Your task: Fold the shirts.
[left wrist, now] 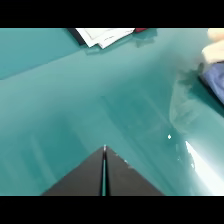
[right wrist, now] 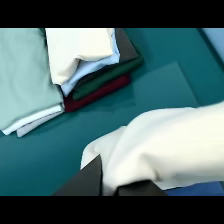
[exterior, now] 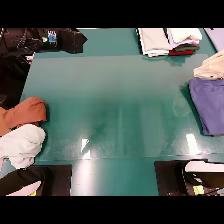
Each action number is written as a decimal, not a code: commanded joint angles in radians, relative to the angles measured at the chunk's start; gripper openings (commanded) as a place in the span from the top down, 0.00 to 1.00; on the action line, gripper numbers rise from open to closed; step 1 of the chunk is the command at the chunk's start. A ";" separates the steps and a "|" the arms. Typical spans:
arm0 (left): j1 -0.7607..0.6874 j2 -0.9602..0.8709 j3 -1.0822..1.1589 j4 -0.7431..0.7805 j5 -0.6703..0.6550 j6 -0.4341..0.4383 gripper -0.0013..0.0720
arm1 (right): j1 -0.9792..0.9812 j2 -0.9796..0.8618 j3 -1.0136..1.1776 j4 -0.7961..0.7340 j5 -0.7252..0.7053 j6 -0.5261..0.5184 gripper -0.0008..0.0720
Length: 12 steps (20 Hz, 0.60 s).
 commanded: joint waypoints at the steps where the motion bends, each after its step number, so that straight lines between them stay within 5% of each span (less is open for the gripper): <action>1: 0.000 0.000 0.000 0.000 -0.018 -0.001 0.95 | -0.005 0.036 0.004 -0.072 0.054 0.002 0.96; 12: 0.000 0.000 0.000 0.000 -0.082 0.029 0.95 | -0.005 0.400 -0.778 -0.507 0.051 0.004 0.96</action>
